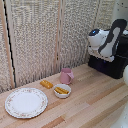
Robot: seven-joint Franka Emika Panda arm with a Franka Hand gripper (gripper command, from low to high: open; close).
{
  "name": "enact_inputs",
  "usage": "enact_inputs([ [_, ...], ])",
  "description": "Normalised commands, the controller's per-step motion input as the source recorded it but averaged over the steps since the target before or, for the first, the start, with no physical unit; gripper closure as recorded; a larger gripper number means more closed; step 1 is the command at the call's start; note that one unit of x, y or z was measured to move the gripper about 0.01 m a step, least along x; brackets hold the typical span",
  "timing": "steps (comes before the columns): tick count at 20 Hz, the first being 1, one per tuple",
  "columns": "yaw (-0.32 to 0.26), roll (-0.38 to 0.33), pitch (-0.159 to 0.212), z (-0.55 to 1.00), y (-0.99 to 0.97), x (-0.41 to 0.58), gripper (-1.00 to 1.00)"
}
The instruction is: Carefully navigate your gripper to the air fryer's handle. Confidently seize the handle using your gripper. Gradually bring the handle toward yourself to access the air fryer.
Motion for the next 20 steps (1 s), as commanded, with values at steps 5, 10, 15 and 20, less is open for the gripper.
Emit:
enact_inputs([
  [5,-0.123,0.303,0.172,0.05,0.2,0.0,1.0],
  [10,-0.208,0.181,0.024,0.06,0.37,0.0,1.0],
  [15,-0.256,0.126,0.007,0.01,0.34,0.0,1.0],
  [20,-0.258,0.047,0.0,0.0,0.43,0.0,1.0],
])
